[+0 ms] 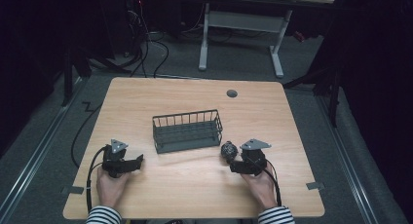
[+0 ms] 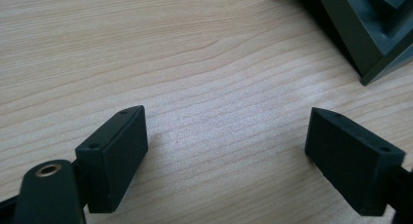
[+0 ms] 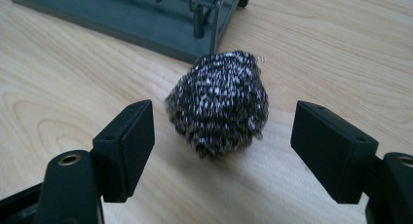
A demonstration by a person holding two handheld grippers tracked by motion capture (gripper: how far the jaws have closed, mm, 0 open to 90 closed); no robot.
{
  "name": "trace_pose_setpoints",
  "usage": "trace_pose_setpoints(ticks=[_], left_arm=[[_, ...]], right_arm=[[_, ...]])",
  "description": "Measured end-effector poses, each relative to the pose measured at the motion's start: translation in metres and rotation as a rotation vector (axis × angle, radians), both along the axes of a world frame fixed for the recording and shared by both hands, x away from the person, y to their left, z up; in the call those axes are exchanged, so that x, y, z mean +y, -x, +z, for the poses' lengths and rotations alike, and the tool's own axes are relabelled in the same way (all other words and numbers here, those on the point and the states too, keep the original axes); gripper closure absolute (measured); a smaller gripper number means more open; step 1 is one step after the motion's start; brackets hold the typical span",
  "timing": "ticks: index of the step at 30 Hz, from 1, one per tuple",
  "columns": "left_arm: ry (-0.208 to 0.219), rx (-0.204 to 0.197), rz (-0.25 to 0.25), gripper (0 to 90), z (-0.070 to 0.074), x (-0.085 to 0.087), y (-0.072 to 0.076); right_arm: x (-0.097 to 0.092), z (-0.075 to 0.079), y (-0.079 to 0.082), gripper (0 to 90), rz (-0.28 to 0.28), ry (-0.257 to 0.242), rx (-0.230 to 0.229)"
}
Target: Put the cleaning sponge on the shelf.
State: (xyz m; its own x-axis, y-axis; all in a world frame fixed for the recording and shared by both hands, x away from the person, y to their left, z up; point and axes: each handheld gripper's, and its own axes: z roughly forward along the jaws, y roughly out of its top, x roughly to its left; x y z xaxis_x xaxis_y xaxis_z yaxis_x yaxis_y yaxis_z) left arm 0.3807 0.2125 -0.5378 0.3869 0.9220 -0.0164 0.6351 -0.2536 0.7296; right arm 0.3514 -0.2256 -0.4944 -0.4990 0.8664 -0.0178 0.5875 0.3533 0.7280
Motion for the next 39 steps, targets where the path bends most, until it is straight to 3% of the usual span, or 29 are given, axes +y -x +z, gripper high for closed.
trace_pose_setpoints(ticks=[6,14,29,39], left_arm=[[0.000,0.000,0.000,16.3,0.000,0.000,0.000],[0.001,-0.001,0.000,16.4,0.000,0.000,0.000],[0.001,-0.002,-0.001,17.4,0.000,0.000,0.001],[0.000,-0.002,-0.001,17.8,0.000,0.000,0.001]], right_arm=[[0.008,-0.006,-0.017,22.9,-0.014,-0.001,0.037],[0.014,-0.015,-0.027,27.5,-0.022,-0.001,0.041],[0.019,-0.015,-0.023,37.5,0.003,0.061,0.016],[0.014,0.002,-0.015,38.6,0.046,0.025,-0.015]])
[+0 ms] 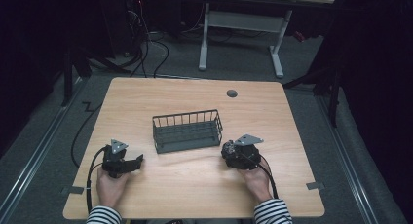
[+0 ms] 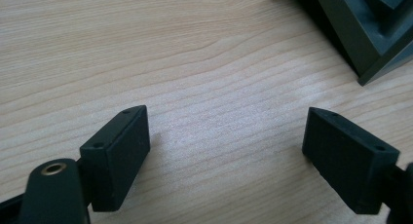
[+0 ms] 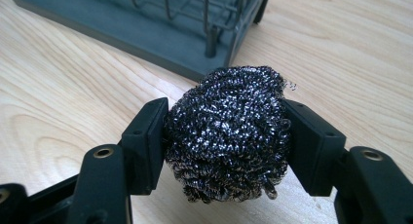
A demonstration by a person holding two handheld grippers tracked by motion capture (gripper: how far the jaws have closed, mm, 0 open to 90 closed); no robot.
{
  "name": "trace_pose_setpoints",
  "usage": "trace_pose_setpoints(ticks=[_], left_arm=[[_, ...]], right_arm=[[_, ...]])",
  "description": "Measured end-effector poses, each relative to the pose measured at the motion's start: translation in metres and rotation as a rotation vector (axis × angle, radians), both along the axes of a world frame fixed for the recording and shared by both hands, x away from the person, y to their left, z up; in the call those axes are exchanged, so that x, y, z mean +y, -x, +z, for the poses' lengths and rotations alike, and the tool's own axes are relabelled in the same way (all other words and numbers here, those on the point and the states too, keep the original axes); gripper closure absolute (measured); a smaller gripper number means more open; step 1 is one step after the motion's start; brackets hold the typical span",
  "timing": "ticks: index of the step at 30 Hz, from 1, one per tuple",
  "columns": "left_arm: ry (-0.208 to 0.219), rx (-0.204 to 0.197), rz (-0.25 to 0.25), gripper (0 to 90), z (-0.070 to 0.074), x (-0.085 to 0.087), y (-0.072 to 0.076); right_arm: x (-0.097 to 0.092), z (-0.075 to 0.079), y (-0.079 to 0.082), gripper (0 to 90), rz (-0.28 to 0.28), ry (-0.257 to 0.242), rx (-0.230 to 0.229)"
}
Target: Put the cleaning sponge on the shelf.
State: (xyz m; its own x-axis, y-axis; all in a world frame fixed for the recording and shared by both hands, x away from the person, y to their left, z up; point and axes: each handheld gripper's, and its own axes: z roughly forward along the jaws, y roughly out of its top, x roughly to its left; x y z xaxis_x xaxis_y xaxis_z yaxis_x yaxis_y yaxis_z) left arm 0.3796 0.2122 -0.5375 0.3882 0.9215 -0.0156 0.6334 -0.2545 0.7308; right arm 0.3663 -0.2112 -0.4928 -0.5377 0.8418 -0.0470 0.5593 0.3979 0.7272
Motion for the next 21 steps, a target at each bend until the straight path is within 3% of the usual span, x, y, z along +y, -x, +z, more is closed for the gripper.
trace_pose_setpoints(ticks=[9,21], left_arm=[[-0.001,-0.001,0.001,17.9,0.000,0.000,0.000],[-0.001,0.000,0.000,17.8,0.000,0.000,0.000]], right_arm=[[-0.006,0.011,0.006,38.6,0.030,-0.056,0.012],[-0.007,0.039,0.000,38.6,0.056,-0.132,-0.017]])
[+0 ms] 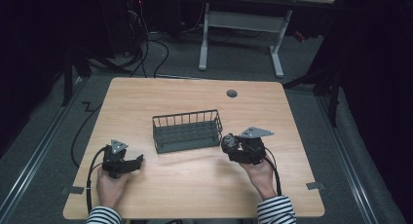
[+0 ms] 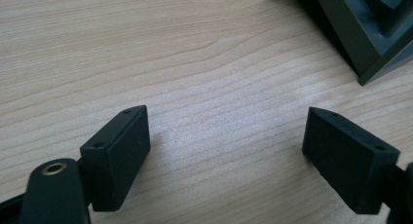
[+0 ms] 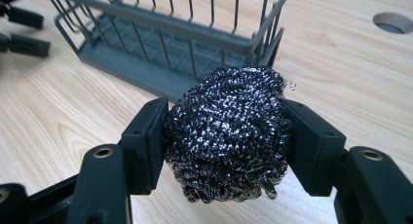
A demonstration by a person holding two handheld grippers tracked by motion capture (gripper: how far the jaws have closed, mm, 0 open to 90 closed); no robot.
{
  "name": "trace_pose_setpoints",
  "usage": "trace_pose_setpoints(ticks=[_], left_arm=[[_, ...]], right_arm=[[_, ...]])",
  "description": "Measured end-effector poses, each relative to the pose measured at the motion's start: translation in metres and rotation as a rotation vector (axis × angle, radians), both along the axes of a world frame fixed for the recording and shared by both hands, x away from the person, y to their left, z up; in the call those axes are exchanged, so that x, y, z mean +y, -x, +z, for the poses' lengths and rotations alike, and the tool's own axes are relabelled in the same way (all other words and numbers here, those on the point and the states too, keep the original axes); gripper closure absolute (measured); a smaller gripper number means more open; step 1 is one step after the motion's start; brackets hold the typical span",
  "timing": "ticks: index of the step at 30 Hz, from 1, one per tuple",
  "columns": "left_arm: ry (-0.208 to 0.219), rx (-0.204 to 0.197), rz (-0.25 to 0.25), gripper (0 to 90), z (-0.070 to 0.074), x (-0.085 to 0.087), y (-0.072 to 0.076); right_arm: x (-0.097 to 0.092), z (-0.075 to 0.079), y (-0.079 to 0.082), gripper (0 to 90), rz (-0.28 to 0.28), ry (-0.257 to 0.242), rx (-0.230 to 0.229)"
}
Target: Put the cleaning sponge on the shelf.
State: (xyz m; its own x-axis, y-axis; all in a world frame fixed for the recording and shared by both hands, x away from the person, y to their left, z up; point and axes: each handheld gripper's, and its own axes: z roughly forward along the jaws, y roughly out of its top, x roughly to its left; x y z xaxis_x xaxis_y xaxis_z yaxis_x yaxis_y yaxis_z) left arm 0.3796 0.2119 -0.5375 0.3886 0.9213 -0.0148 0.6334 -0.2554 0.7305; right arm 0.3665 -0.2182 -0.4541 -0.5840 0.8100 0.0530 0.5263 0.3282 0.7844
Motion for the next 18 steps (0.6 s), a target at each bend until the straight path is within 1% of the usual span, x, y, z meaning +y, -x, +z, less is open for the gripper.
trace_pose_setpoints(ticks=[5,9,10,11,13,15,16,18], left_arm=[[0.000,-0.001,0.001,17.8,0.000,0.000,0.000],[0.000,-0.001,0.001,17.8,0.000,0.000,0.000],[0.000,-0.001,0.001,17.8,0.000,0.000,0.000],[0.000,-0.001,0.001,17.8,0.000,0.000,0.000],[0.000,-0.001,0.001,17.8,0.000,0.000,0.000],[0.000,-0.001,0.001,17.8,0.000,0.000,0.000],[0.000,-0.001,0.001,17.9,0.000,0.000,0.000],[0.000,-0.001,0.001,17.9,0.000,0.000,0.000]], right_arm=[[0.002,0.010,-0.002,38.6,0.011,-0.013,-0.010],[0.004,0.019,-0.003,38.6,0.026,-0.019,-0.030],[0.004,0.019,-0.003,38.6,0.026,-0.019,-0.030],[0.006,0.024,-0.003,38.6,0.027,-0.025,-0.037],[0.007,0.028,-0.005,38.6,0.036,-0.034,-0.043],[0.009,0.031,-0.006,38.5,0.041,-0.029,-0.045],[0.013,0.035,-0.008,38.6,0.051,-0.022,-0.051],[0.014,0.036,-0.008,38.6,0.057,-0.020,-0.054]])
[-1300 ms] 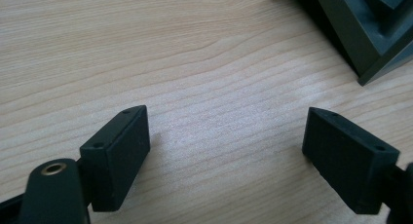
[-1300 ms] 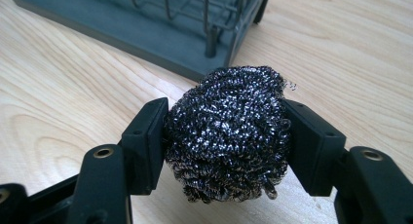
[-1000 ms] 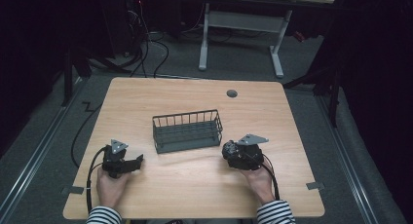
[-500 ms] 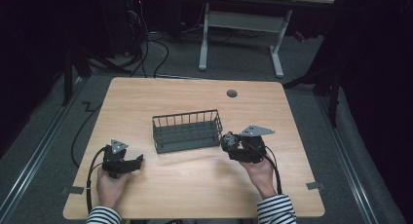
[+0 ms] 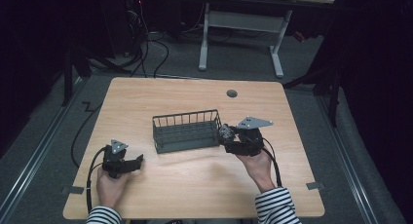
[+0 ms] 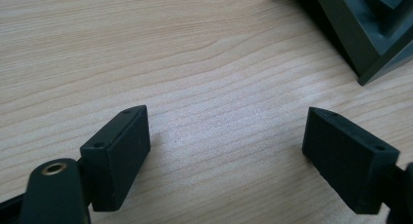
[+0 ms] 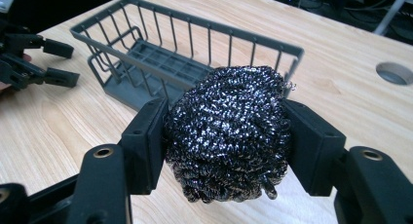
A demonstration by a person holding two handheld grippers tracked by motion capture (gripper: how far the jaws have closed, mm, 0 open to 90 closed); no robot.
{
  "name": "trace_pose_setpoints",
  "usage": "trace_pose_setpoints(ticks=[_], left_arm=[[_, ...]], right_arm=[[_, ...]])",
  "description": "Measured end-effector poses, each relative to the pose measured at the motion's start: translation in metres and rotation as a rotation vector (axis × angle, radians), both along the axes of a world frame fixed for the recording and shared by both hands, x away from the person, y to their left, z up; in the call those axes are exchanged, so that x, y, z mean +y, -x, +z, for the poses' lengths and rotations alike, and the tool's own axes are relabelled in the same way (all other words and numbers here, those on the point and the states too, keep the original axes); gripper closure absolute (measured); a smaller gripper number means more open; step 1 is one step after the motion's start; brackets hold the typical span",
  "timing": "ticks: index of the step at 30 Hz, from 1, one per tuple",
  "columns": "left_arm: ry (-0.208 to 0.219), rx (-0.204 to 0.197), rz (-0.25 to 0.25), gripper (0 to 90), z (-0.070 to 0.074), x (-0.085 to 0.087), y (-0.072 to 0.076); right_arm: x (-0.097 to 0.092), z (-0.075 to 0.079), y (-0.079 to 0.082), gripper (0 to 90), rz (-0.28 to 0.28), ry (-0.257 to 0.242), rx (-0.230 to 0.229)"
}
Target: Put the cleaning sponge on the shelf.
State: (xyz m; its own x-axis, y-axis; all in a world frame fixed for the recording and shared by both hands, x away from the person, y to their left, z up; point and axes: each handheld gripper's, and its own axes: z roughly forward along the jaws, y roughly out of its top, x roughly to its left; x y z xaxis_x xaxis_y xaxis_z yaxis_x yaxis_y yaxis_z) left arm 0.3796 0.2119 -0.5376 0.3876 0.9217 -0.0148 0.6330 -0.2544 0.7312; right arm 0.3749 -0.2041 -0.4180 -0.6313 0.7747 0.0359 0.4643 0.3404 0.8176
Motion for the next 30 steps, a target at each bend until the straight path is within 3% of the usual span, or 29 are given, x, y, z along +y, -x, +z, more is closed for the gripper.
trace_pose_setpoints(ticks=[14,30], left_arm=[[0.000,0.000,0.000,18.0,0.000,0.000,0.000],[0.001,0.000,0.001,18.2,0.000,0.000,0.000]], right_arm=[[0.026,0.019,-0.027,38.4,0.041,-0.003,-0.002],[0.051,0.010,-0.065,38.0,-0.001,0.054,0.046]])
